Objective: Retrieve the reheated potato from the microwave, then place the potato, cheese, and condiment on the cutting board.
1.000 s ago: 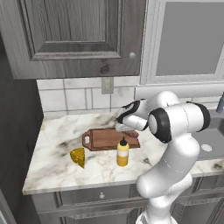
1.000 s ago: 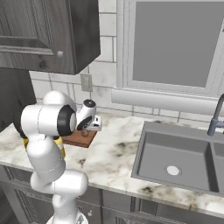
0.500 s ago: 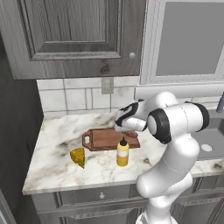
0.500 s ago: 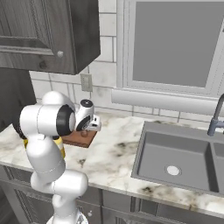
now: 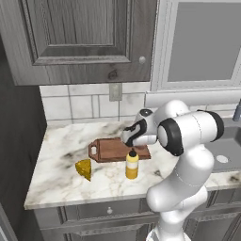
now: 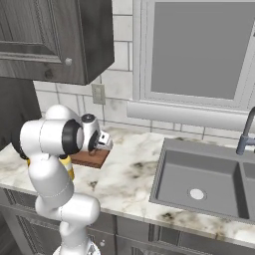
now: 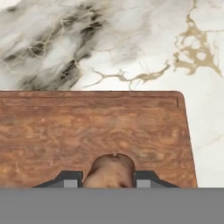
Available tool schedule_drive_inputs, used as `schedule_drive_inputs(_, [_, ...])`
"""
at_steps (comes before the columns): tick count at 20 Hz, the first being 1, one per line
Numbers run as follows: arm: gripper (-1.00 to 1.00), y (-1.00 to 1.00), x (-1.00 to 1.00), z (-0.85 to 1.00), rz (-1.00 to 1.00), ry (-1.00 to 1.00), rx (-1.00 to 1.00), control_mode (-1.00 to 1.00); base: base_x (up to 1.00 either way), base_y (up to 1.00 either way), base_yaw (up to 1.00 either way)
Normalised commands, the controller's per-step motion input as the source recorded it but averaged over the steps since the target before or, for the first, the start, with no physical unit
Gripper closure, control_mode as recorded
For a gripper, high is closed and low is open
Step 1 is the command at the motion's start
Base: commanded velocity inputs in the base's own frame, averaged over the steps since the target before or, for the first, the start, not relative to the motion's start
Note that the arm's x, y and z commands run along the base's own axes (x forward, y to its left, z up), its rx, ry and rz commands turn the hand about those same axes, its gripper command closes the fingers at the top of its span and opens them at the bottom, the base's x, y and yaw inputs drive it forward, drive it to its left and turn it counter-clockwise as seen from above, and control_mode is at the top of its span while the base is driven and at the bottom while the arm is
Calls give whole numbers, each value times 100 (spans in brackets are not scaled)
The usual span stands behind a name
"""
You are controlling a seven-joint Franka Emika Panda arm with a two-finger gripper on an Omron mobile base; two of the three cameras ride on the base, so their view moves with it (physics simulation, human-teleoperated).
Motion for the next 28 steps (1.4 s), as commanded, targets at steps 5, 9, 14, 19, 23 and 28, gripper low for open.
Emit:
schedule_drive_inputs(5, [-100, -6, -7, -27, -9, 0, -5, -100, 0, 0, 0])
schedule_drive_inputs(9, [-100, -10, 0, -15, -2, 0, -1, -100, 0, 0, 0])
schedule_drive_inputs(14, [-100, -14, -5, -6, 0, 0, 0, -100, 0, 0, 0])
schedule_drive_inputs(19, [-100, -15, -2, 0, 0, 1, 0, -100, 0, 0, 0])
schedule_drive_inputs(23, [-100, -13, -14, 8, 2, 0, 0, -100, 0, 0, 0])
schedule_drive_inputs(28, [-100, -14, -21, 16, 6, 0, 2, -100, 0, 0, 0])
